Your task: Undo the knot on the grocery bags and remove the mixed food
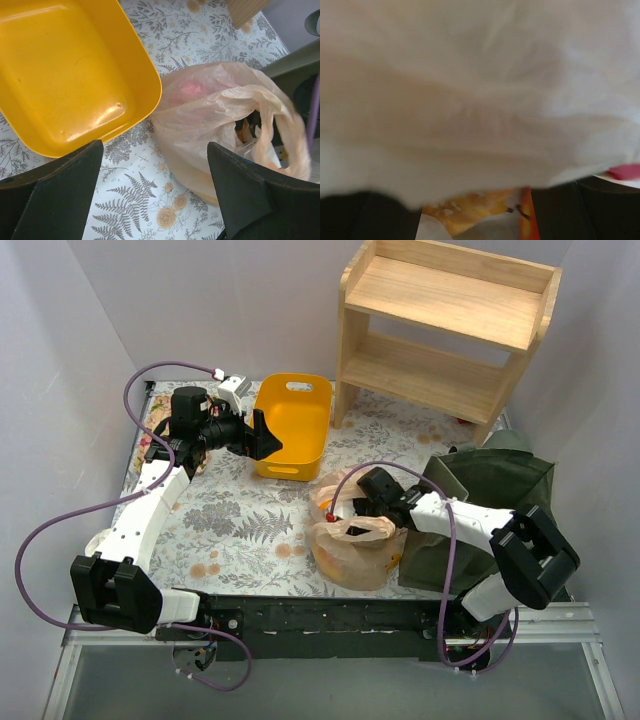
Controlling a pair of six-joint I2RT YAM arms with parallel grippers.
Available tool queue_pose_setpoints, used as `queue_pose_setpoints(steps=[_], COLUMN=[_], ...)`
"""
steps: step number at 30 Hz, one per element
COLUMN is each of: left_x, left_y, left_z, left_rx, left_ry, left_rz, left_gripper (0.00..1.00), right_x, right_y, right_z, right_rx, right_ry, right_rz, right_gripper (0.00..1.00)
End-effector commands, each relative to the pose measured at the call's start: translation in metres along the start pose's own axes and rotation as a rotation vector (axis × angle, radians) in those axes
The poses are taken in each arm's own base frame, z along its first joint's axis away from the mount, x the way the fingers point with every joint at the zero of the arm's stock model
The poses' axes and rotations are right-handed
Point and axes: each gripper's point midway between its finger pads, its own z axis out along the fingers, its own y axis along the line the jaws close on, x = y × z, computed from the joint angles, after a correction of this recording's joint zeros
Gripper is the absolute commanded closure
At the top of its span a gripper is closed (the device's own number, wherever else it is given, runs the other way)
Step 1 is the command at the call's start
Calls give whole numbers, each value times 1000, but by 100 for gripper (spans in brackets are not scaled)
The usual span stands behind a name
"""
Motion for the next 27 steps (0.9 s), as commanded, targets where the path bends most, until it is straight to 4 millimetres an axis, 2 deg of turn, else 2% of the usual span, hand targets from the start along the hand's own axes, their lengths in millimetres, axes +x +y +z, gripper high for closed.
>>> queue_pose_setpoints(steps=[1, 3, 4, 5, 6, 8, 9, 10, 12, 13, 15, 16, 19, 23, 27], left_x=[-10, -9, -8, -7, -7, -7, -8, -8, -9, -9, -9, -9, -8, -7, -12], left_y=[-5, -5, -5, -5, -5, -5, -5, -5, -6, -6, -5, -5, -6, -8, -26], left_z=[-11, -11, -11, -11, -12, -12, -11, -12, -12, -11, -11, -9, -8, -6, -11], left_rx=[-5, -8, -7, -5, -6, -5, -3, -3, -1, 0, 2, 5, 16, 35, 120], left_ry=[-40, -39, -37, -37, -39, -40, -41, -41, -43, -43, -42, -39, -33, -28, -27], left_rz=[38, 34, 33, 34, 32, 31, 32, 30, 32, 35, 34, 31, 27, 18, 32], left_gripper=[15, 15, 15, 15, 15, 15, 15, 15, 15, 15, 15, 15, 15, 15, 15], right_x=[24, 28, 28, 26, 23, 13, 1, -7, -24, -44, -59, -73, -92, -108, -133], right_y=[20, 22, 22, 20, 18, 8, -1, -6, -17, -28, -32, -33, -27, -17, -21], right_z=[15, 14, 13, 10, 7, -3, -12, -18, -39, -58, -76, -92, -120, -145, -180], right_rx=[-64, -65, -66, -58, -57, -17, 6, 24, 73, 116, 133, 139, 128, 134, 179], right_ry=[40, 49, 48, 40, 38, 19, 1, -14, -45, -95, -137, -174, -247, -343, -437], right_rz=[-16, -25, -36, -59, -84, -103, -113, -110, -107, -108, -108, -95, -87, -62, -55], right_gripper=[19, 22, 28, 36, 56, 72, 83, 87, 92, 94, 96, 97, 99, 99, 99])
